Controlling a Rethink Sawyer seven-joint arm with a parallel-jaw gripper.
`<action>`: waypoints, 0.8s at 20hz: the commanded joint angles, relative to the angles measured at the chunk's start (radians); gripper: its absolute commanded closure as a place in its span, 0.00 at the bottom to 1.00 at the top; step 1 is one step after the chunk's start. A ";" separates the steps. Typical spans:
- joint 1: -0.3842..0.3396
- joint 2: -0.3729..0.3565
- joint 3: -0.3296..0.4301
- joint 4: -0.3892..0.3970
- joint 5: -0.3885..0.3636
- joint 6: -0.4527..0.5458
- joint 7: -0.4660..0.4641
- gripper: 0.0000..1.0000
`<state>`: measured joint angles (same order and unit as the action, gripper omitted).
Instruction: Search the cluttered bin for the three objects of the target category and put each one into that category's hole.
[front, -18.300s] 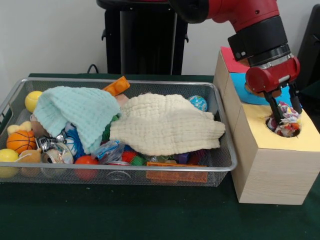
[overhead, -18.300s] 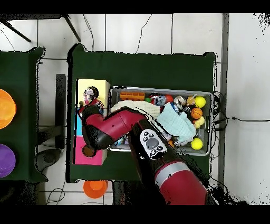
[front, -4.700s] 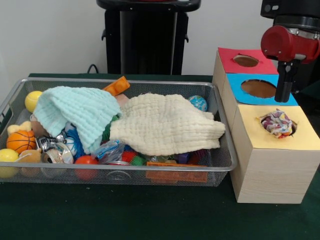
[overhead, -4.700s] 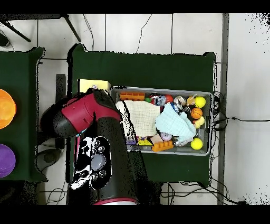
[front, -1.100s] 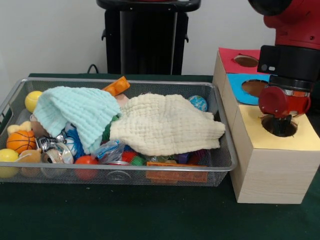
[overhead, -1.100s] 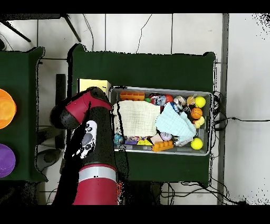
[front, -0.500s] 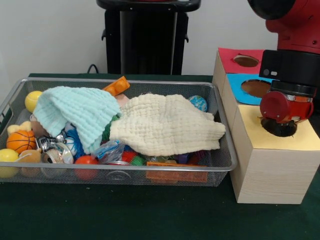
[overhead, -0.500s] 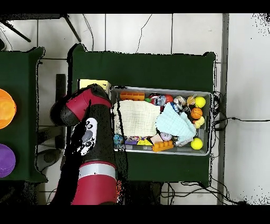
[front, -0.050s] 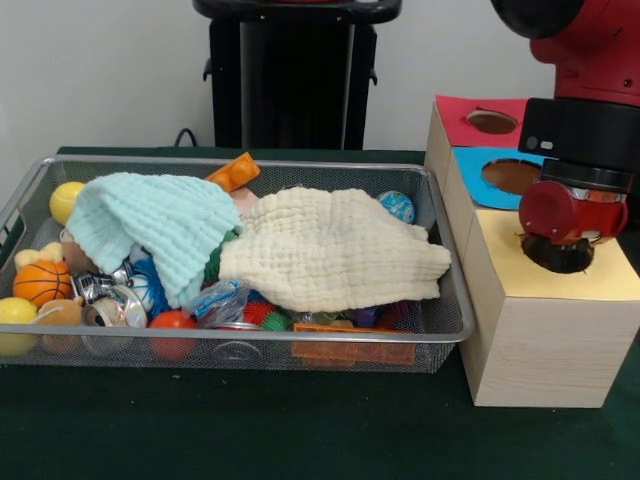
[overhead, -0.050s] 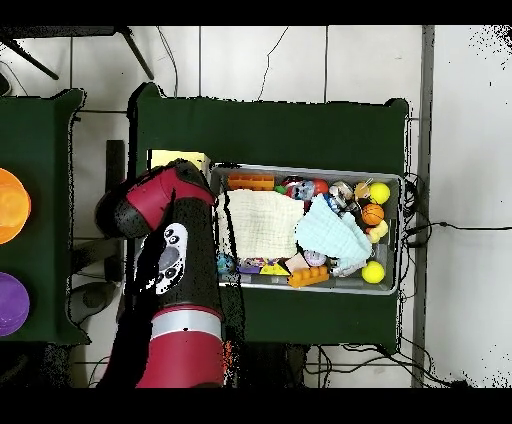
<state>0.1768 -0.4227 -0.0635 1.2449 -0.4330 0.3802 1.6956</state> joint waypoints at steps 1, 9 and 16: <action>-0.051 -0.071 0.065 0.096 0.049 0.120 0.054 1.00; -0.042 -0.121 0.070 0.112 0.078 0.179 0.036 1.00; -0.027 -0.140 0.068 0.116 0.080 0.206 0.042 1.00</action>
<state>0.1713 -0.5210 -0.0531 1.2936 -0.3805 0.4787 1.6956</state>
